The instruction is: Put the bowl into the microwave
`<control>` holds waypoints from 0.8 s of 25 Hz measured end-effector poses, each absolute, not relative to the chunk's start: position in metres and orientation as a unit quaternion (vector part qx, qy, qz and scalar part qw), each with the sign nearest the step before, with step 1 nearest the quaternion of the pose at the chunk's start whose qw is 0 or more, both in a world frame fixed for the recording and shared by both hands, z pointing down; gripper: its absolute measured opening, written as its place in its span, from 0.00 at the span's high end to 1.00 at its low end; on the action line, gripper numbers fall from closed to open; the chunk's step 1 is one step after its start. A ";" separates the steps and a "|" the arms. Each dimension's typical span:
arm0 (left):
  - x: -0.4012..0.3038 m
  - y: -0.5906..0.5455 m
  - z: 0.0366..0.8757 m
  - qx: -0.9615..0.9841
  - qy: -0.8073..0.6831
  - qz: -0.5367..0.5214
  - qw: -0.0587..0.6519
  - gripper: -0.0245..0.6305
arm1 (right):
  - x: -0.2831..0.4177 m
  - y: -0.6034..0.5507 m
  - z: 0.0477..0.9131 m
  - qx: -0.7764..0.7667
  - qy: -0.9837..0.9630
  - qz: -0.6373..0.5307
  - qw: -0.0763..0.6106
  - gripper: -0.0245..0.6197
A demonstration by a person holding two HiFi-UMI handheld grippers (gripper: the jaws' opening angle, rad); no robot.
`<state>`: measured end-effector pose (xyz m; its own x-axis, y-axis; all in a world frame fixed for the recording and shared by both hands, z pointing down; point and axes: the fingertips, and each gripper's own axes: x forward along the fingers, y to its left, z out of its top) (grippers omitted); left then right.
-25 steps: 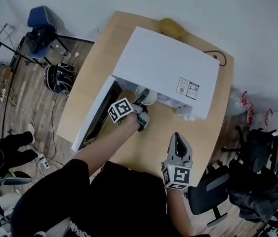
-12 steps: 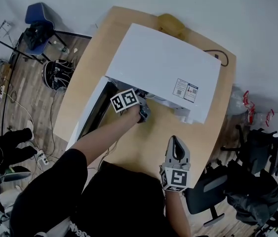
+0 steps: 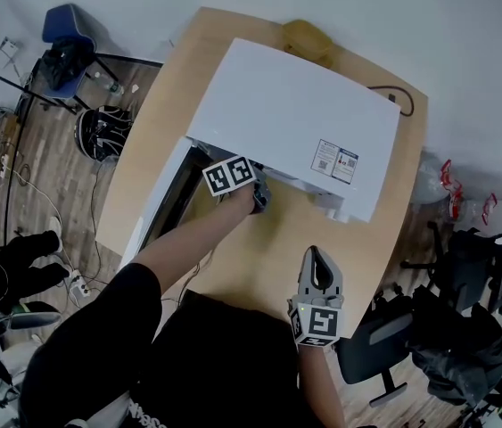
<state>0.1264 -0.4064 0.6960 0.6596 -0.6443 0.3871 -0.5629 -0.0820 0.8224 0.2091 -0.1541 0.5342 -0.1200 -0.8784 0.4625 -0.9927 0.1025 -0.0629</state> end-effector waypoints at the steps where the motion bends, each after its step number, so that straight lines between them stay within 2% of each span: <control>1: 0.127 -0.406 0.697 0.737 -0.411 -0.029 0.536 0.65 | 0.209 -0.154 0.534 0.645 -0.725 0.184 0.157 0.87; 9: 0.110 -0.415 0.700 0.758 -0.457 0.023 0.466 0.60 | 0.199 -0.154 0.535 0.639 -0.730 0.190 0.154 0.87; 15: 0.112 -0.416 0.697 0.763 -0.448 0.008 0.467 0.53 | 0.197 -0.153 0.537 0.638 -0.730 0.193 0.154 0.87; 20: 0.110 -0.420 0.690 0.779 -0.449 0.009 0.438 0.48 | 0.196 -0.153 0.536 0.638 -0.729 0.194 0.153 0.87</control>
<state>0.1098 -0.4196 0.6902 0.5969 -0.6917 0.4065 -0.7070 -0.2140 0.6740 0.1955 -0.1534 0.5363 -0.1382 -0.8719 0.4698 -0.9901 0.1096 -0.0878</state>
